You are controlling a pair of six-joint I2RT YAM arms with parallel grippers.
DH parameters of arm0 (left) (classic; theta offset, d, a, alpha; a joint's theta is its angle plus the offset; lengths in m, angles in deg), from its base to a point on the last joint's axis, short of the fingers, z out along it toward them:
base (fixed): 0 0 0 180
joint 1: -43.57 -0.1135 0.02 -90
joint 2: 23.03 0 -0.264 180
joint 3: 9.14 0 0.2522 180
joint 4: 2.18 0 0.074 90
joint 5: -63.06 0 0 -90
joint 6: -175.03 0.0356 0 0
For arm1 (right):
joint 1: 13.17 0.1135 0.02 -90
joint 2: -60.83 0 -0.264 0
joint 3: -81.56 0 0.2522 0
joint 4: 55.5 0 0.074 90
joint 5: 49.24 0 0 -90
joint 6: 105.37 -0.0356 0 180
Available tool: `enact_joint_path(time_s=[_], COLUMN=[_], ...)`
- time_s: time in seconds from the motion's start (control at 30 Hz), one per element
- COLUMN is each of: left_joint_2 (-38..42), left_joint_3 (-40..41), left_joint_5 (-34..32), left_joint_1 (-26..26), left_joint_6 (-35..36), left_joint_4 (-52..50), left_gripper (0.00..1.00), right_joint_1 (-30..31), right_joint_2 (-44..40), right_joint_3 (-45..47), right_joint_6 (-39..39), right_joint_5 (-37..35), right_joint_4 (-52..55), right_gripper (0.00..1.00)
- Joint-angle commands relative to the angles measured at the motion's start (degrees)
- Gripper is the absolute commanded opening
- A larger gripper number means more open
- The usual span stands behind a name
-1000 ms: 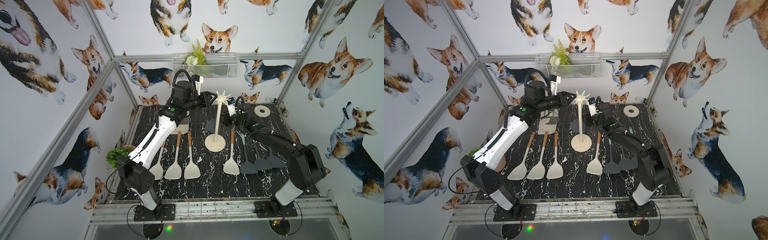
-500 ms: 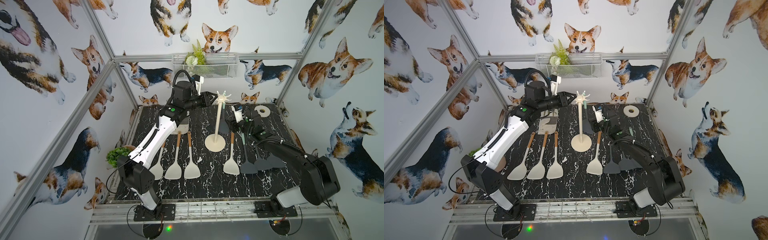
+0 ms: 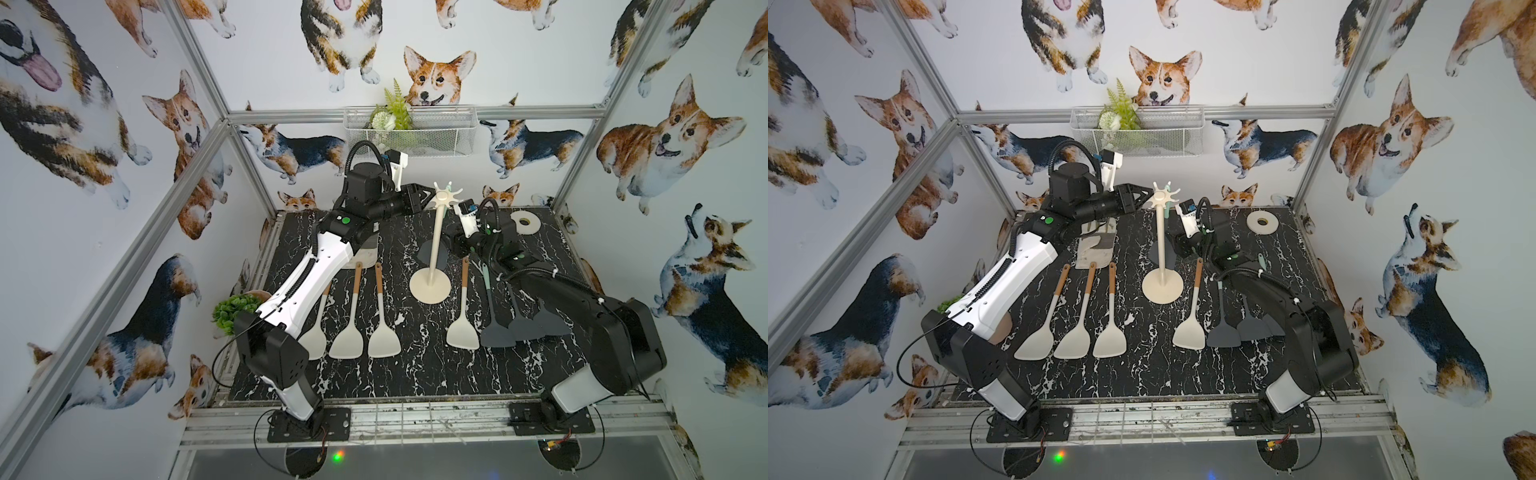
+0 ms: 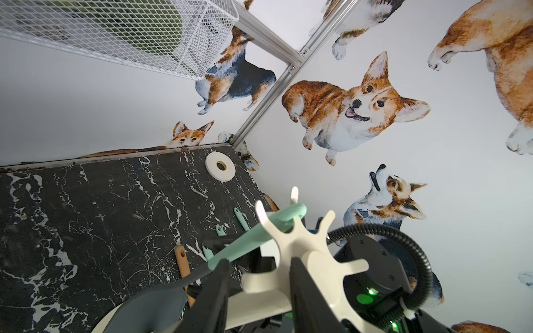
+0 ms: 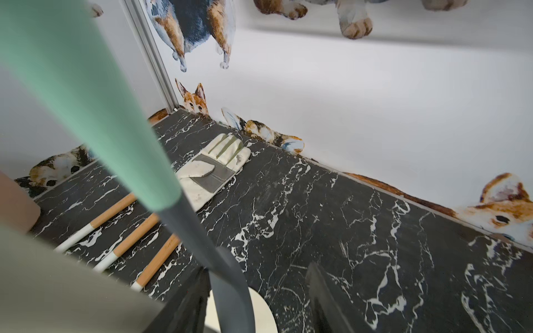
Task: Take the spatula off the kitchen utensil rack
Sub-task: Take off the spatula from the rack.
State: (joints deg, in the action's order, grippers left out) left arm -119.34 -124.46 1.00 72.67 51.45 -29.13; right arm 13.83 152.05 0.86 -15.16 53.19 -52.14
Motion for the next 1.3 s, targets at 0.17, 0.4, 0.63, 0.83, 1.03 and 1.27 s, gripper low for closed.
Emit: enact_joint_path(time_s=[0.17, 0.4, 0.63, 0.83, 1.03, 1.27], left_joint_2=[-0.38, -0.78, -1.55, -1.25, -1.16, -1.33], left_joint_3=[0.04, -0.41, -0.62, 0.1, 0.37, 0.79], left_joint_5=[1.32, 1.41, 1.76, 1.33, 0.98, 0.94], left_joint_1=[-0.02, 0.02, -0.04, -0.02, -0.02, -0.03], left_joint_6=[0.43, 0.89, 0.62, 1.01, 1.36, 1.24], left_joint_4=[-3.89, -4.28, -4.47, -4.69, -4.83, -4.65], left_gripper=[0.37, 0.37, 0.37, 0.37, 0.37, 0.37], right_joint_1=[0.02, -0.02, -0.01, -0.01, -0.26, -3.42], right_joint_2=[4.58, 3.1, 2.97, 1.04, -1.37, -2.35], right_joint_3=[-4.18, -0.82, -0.74, 1.21, 2.57, 2.02], right_joint_6=[-0.76, -0.21, -0.62, -0.57, 0.95, -6.03], right_joint_5=[3.92, 7.28, 9.84, 5.85, -1.69, -1.6], right_joint_4=[-7.09, -9.82, -12.11, -14.81, -14.28, -13.14], right_gripper=[0.59, 0.61, 0.34, 0.0, 0.0, 0.0])
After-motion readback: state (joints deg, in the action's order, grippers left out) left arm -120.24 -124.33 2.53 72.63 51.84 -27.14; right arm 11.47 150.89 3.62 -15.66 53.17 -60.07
